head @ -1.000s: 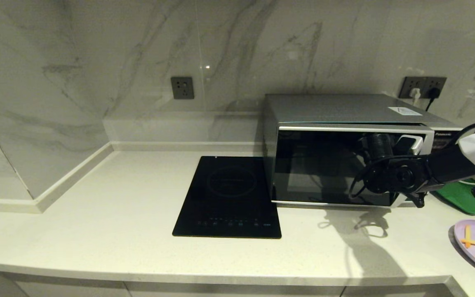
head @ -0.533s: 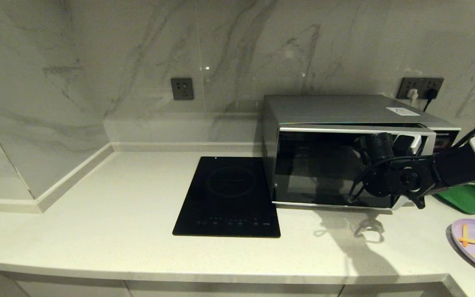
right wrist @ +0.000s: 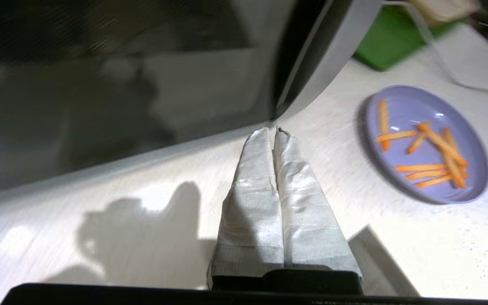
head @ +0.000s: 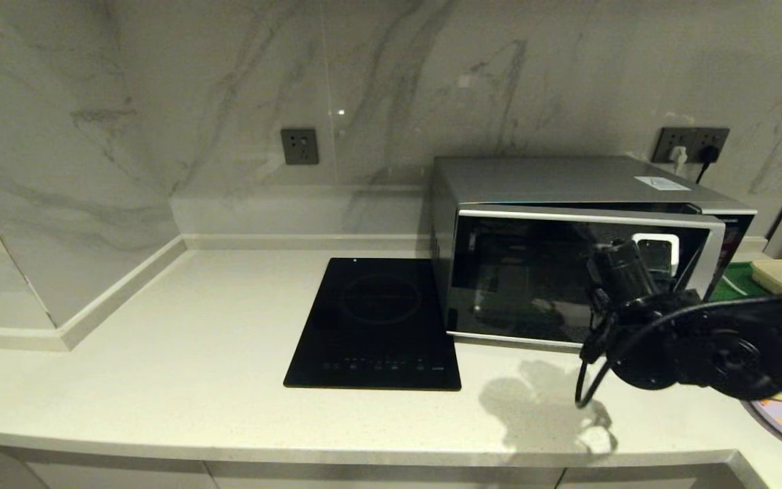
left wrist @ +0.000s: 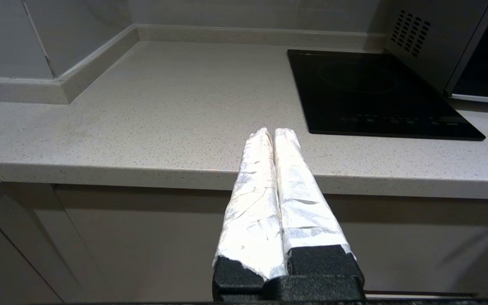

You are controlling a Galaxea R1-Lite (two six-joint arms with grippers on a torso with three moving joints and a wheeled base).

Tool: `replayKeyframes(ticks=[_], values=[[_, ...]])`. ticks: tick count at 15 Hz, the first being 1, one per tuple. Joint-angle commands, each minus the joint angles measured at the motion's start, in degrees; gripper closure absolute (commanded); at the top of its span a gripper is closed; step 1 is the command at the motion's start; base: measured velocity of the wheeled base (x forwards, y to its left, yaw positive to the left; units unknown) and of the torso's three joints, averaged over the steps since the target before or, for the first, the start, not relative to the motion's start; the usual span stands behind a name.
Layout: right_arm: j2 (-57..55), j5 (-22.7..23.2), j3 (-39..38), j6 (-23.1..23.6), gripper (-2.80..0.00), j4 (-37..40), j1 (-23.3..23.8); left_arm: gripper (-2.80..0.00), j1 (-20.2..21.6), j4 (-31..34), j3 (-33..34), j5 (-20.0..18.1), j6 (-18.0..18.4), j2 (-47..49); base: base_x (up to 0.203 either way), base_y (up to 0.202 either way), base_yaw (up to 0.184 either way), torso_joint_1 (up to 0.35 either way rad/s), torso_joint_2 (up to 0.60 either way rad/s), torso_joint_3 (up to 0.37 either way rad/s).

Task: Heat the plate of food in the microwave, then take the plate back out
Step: Open the microwave oven

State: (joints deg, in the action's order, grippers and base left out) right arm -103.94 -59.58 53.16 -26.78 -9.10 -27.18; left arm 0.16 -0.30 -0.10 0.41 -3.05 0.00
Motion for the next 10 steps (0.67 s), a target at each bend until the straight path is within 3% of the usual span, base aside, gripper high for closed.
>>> replayKeyframes(ticks=[1,3,5,8,10], values=[[13.19,1.62,-7.14,-0.17,0.0,1.05,-5.75,0.0,0.02,-0.05,0.01,0.02,-0.03,0.0,0.0,0.0,0.0,0.0,0.0,0.0],[21.55,4.7,-9.53,-0.19,0.0,2.87,-7.51,0.0,0.02,-0.05,0.01,0.02,-0.03,0.0,0.0,0.0,0.0,0.0,0.0,0.0],[25.8,9.25,-4.98,-0.07,0.0,5.21,-5.97,0.0,0.02,-0.05,0.01,0.02,-0.03,0.0,0.0,0.0,0.0,0.0,0.0,0.0],[22.22,17.63,13.39,-1.96,0.0,10.66,0.58,0.0,0.02,-0.05,0.01,0.02,-0.03,0.0,0.0,0.0,0.0,0.0,0.0,0.0],[17.08,23.61,27.31,-6.7,0.0,17.24,4.87,0.0,0.02,-0.05,0.01,0.02,-0.03,0.0,0.0,0.0,0.0,0.0,0.0,0.0]])
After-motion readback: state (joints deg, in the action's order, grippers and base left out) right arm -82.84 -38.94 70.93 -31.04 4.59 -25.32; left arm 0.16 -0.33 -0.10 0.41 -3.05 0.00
